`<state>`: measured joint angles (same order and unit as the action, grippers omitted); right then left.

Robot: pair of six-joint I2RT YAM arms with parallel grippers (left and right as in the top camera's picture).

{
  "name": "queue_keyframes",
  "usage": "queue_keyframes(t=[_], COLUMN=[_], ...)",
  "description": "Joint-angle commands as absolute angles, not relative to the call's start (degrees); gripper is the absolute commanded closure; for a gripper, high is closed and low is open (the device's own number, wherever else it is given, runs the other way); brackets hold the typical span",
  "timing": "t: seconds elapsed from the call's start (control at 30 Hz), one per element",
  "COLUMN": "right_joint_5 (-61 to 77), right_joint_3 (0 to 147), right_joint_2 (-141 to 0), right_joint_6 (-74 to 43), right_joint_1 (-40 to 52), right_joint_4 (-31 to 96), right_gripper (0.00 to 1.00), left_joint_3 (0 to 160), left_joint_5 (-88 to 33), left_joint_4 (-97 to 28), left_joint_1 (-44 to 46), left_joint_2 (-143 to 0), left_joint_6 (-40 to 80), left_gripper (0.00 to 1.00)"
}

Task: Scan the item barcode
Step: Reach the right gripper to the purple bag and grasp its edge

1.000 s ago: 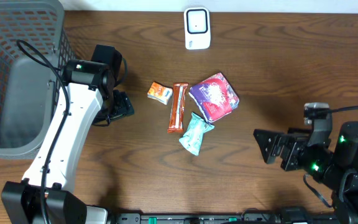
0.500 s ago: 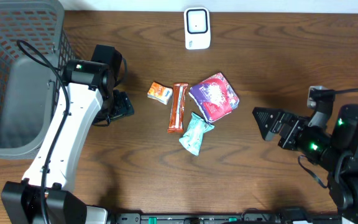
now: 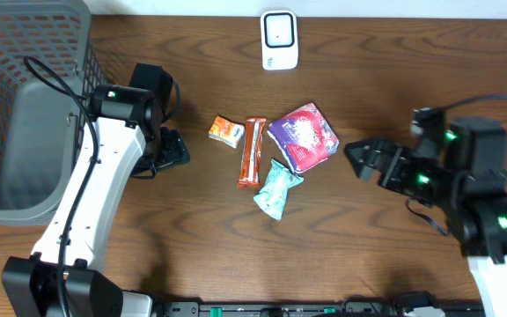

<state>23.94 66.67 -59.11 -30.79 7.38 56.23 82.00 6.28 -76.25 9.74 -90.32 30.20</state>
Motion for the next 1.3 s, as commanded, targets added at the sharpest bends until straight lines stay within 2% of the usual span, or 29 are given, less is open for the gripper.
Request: queue_keyframes(t=[0.0,0.27,0.43,1.27], right_joint_5=[24.3,24.3,24.3,19.1], right_joint_3=[66.5,66.5,66.5,66.5], right_joint_2=[-63.4,-72.7,-76.1,-85.5], right_joint_6=[-29.0,-28.2,-28.6,-30.2], right_joint_1=[12.3,23.9,27.6,28.1], right_joint_4=[55.1,49.2,45.6,35.0], right_gripper=[0.01,0.01,0.01,0.01], left_joint_3=[81.8,81.8,81.8,81.8], left_joint_5=[6.4,6.4,6.4,6.4], left_joint_4=[-76.4,-76.4,-76.4,-76.4], left_joint_1=[9.4,9.4,9.4,9.4], left_joint_2=[-90.1,-90.1,-90.1,-90.1], left_joint_6=[30.9,30.9,30.9,30.9], left_gripper=[0.02,0.02,0.02,0.02])
